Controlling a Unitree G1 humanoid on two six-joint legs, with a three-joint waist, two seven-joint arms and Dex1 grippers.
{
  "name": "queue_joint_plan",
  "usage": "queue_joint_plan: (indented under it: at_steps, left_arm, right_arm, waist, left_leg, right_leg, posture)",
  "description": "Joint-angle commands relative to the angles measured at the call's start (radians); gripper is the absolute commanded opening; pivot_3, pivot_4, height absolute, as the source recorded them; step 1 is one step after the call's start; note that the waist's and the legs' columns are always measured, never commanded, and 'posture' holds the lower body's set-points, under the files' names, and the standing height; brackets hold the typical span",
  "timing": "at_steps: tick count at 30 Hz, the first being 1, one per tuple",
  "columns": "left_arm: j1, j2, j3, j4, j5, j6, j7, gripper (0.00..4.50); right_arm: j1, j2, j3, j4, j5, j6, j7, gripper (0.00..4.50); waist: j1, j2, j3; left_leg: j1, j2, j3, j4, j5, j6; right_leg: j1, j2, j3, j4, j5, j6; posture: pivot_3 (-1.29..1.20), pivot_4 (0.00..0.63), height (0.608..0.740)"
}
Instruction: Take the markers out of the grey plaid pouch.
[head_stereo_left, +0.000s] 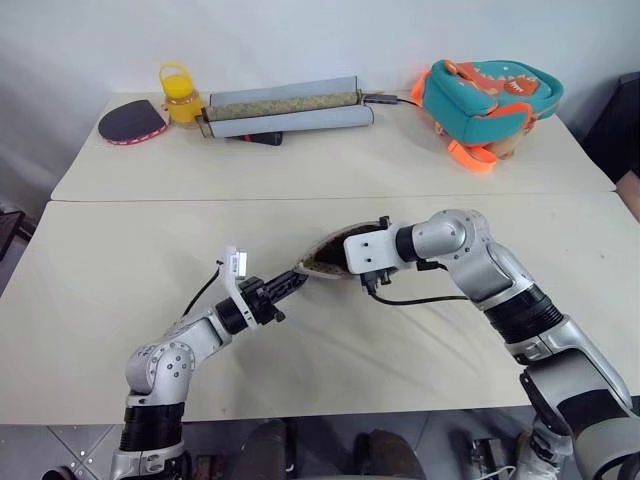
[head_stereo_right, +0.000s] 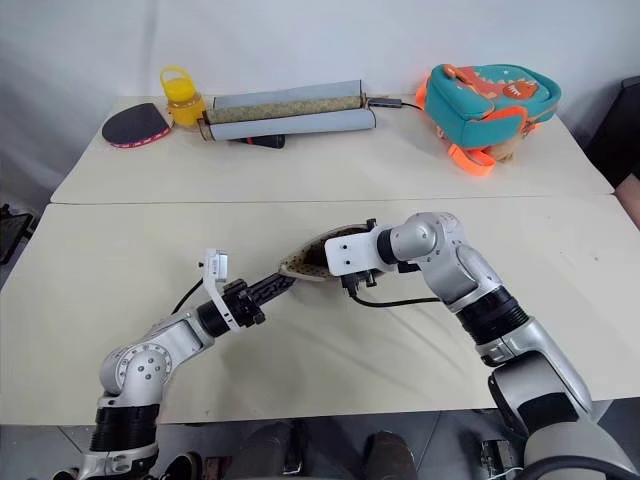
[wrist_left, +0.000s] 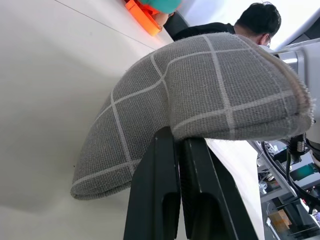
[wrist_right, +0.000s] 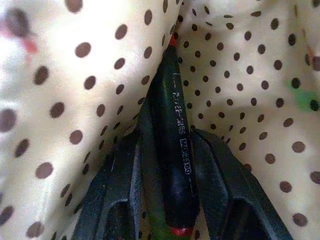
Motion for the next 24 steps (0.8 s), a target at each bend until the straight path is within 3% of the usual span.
queue_joint_plan:
  at_steps: [1, 4, 9, 18, 24]
  left_arm:
    - [-0.003, -0.004, -0.005, -0.029, -0.016, -0.01, -0.011, 0.0]
    - [-0.002, -0.003, -0.005, -0.03, -0.015, -0.01, -0.011, 0.0]
    - [0.001, -0.005, -0.007, -0.034, -0.013, -0.014, -0.007, 0.0]
    - [0.009, 0.0, 0.001, -0.025, 0.004, -0.042, 0.002, 0.0]
    - [0.001, 0.005, 0.004, -0.01, 0.013, -0.057, 0.002, 0.0]
  right_arm:
    - [0.002, 0.018, 0.019, 0.036, -0.035, -0.012, -0.032, 1.58]
    - [0.011, 0.026, 0.024, 0.048, -0.047, -0.018, -0.037, 1.58]
    - [0.017, 0.028, 0.006, 0.035, -0.037, -0.031, -0.038, 0.57]
    - [0.051, -0.012, -0.139, -0.229, 0.183, 0.168, 0.105, 0.57]
    - [0.069, -0.094, -0.188, -0.293, 0.239, 0.216, 0.151, 0.57]
  waist:
    - [0.0, 0.0, 0.0]
    - [0.0, 0.0, 0.0]
    - [0.0, 0.0, 0.0]
    - [0.003, 0.0, 0.0]
    - [0.003, 0.0, 0.0]
  left_leg:
    - [0.0, 0.0, 0.0, 0.0, 0.0, 0.0]
    - [0.0, 0.0, 0.0, 0.0, 0.0, 0.0]
    - [0.0, 0.0, 0.0, 0.0, 0.0, 0.0]
    - [0.0, 0.0, -0.001, -0.001, 0.0, 0.0]
    - [0.0, 0.0, -0.001, -0.001, 0.0, 0.0]
  right_leg:
    - [0.0, 0.0, 0.0, 0.0, 0.0, 0.0]
    - [0.0, 0.0, 0.0, 0.0, 0.0, 0.0]
    - [0.0, 0.0, 0.0, 0.0, 0.0, 0.0]
    - [0.001, 0.0, 0.0, -0.001, 0.0, 0.0]
    - [0.001, 0.0, -0.001, -0.003, 0.0, 0.0]
  posture:
    - [0.0, 0.15, 0.74]
    - [0.0, 0.15, 0.74]
    - [0.0, 0.15, 0.74]
    - [0.0, 0.15, 0.74]
    - [0.0, 0.15, 0.74]
